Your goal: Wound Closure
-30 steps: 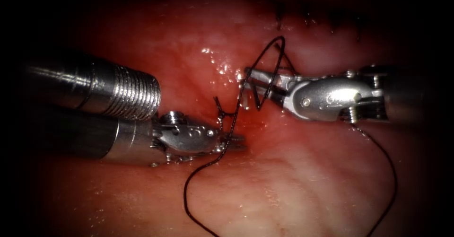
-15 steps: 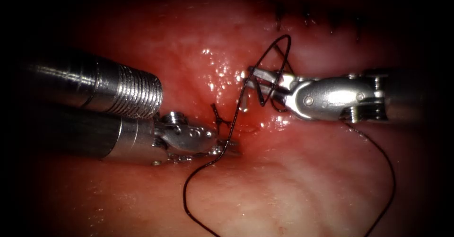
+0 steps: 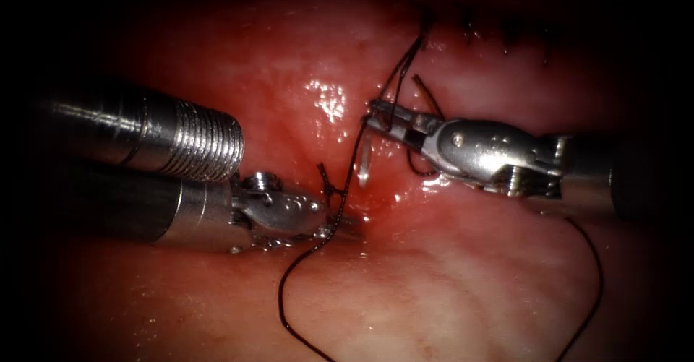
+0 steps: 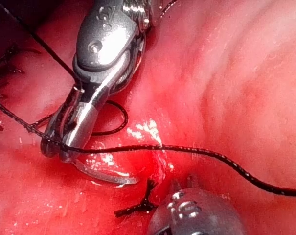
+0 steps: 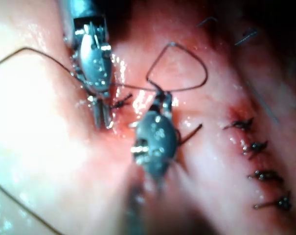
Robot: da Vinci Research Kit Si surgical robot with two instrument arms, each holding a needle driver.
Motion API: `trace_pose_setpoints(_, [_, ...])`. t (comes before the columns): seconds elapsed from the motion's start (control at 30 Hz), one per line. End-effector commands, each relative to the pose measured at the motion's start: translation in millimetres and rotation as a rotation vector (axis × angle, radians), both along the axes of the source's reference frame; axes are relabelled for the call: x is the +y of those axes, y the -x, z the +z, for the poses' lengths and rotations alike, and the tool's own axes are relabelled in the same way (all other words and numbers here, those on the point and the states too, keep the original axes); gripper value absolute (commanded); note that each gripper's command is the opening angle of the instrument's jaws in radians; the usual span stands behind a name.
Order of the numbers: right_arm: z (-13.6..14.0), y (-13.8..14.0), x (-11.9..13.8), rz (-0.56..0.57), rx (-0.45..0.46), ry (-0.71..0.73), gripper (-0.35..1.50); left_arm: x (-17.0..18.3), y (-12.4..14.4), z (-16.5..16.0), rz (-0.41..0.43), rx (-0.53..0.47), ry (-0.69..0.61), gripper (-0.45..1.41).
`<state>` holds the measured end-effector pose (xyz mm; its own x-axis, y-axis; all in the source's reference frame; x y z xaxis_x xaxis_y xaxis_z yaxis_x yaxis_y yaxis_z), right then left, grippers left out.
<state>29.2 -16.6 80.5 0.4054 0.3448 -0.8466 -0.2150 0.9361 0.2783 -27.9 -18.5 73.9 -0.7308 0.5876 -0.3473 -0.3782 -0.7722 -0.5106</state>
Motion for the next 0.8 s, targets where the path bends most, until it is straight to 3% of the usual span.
trace_pose_setpoints(0.03, [0.4, -0.9, -0.3, -0.015, -0.004, -0.024, -0.35, -0.2, 0.5, 0.5, 0.001, -0.002, 0.000, -0.05])
trace_pose_setpoints(0.37, [2.1, -0.3, -2.9, -0.108, -0.073, -0.240, -0.35, -0.1, 0.1, 0.3, 0.008, 0.000, -0.004, -0.05])
trace_pose_setpoints(0.5, [2.1, -0.2, -3.1, -0.103, -0.076, -0.261, -0.35, -0.1, 0.0, 0.3, 0.009, 0.000, -0.004, -0.05])
trace_pose_setpoints(0.63, [1.7, -0.2, -1.5, -0.025, -0.034, -0.347, -0.35, -0.2, 0.1, 0.3, 0.011, 0.006, -0.004, -0.06])
trace_pose_setpoints(0.8, [1.5, -0.4, 0.4, -0.006, -0.013, -0.429, -0.35, -0.3, 0.2, 0.4, 0.010, 0.007, -0.002, -0.08])
